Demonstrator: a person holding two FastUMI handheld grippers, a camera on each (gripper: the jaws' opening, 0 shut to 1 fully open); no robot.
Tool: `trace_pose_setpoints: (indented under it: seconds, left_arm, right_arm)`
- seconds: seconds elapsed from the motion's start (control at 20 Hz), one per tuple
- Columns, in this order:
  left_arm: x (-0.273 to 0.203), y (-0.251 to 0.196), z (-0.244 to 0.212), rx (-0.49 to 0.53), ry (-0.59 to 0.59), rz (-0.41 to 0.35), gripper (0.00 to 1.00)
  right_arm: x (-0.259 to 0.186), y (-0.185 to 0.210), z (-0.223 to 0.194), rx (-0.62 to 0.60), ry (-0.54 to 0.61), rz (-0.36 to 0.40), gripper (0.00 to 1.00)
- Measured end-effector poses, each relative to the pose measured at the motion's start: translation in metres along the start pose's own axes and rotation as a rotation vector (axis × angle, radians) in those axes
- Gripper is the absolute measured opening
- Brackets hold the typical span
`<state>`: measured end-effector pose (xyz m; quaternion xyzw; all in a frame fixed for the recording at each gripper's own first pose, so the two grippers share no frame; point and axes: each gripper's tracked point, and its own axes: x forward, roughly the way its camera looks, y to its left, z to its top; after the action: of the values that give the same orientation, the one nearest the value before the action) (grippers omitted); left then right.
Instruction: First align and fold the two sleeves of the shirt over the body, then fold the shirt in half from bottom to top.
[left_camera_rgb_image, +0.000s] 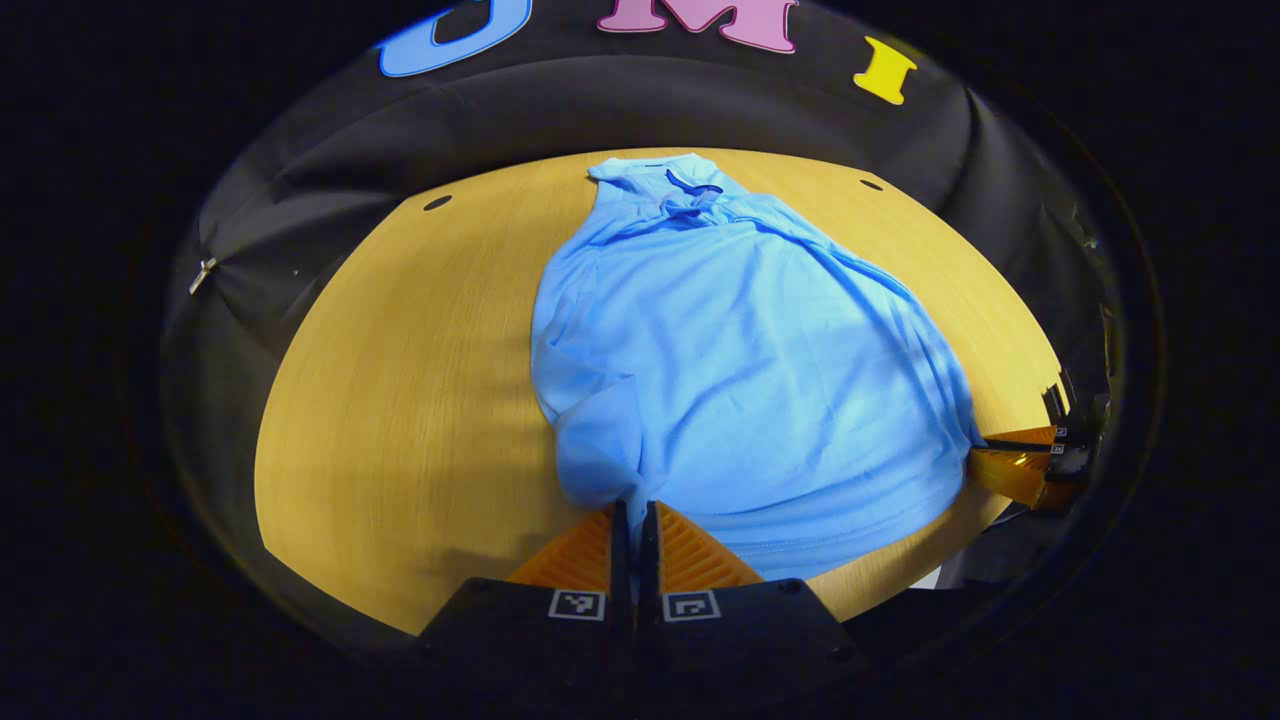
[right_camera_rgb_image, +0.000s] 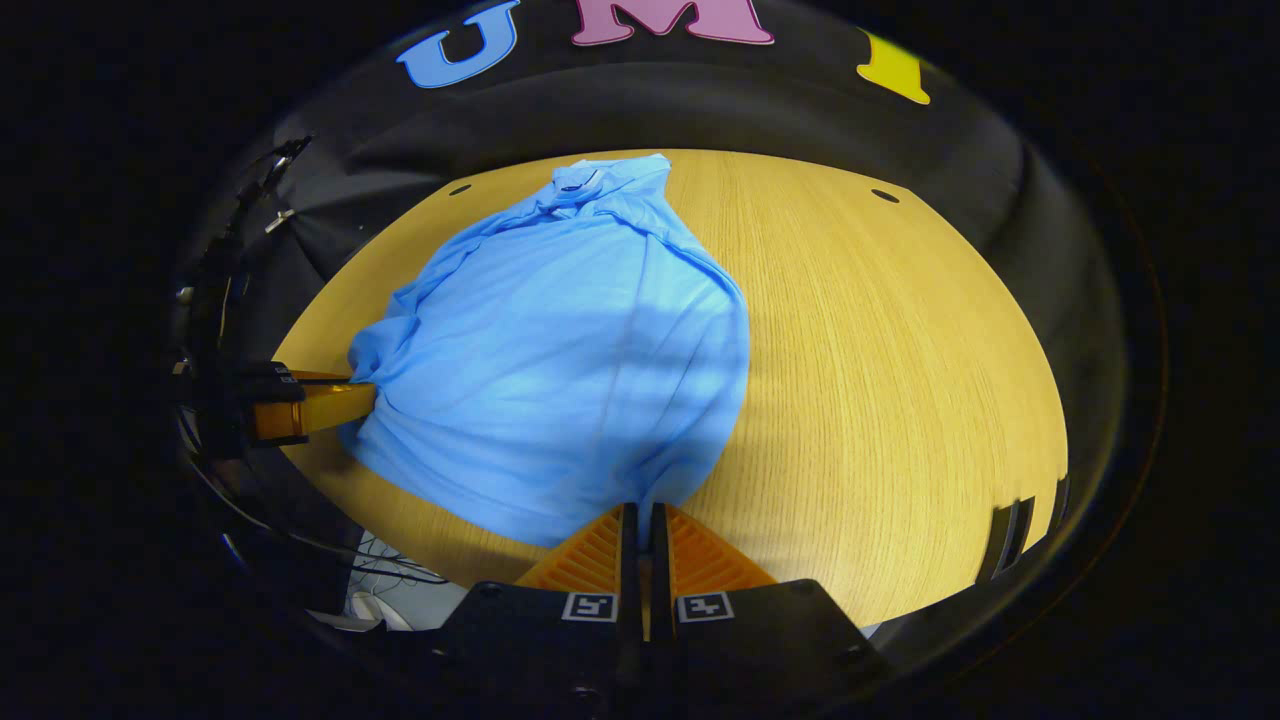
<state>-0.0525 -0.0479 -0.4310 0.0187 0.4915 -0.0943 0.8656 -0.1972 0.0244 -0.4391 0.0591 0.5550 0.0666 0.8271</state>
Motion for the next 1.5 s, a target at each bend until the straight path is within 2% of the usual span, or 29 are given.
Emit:
trace_pose_setpoints:
  seconds: [0.25, 0.5, 0.85, 1.2, 1.5]
  left_arm:
    - [-0.007, 0.000, 0.005, -0.030, -0.025, 0.004, 0.06]
    - [-0.019, -0.001, 0.034, -0.039, -0.081, 0.000, 0.06]
    - [-0.045, 0.004, 0.141, -0.082, -0.260, -0.002, 0.06]
    - [-0.035, 0.020, 0.222, -0.111, -0.375, 0.020, 0.06]
    - [0.000, 0.034, 0.289, -0.140, -0.430, 0.043, 0.06]
  right_arm:
    - [-0.006, -0.004, 0.011, 0.021, -0.035, 0.007, 0.05]
    - [-0.019, -0.007, 0.056, 0.037, -0.122, 0.017, 0.05]
    - [-0.028, -0.015, 0.164, 0.072, -0.285, 0.020, 0.05]
    - [-0.020, -0.025, 0.251, 0.076, -0.406, 0.005, 0.05]
    - [0.014, -0.040, 0.313, 0.071, -0.448, -0.007, 0.05]
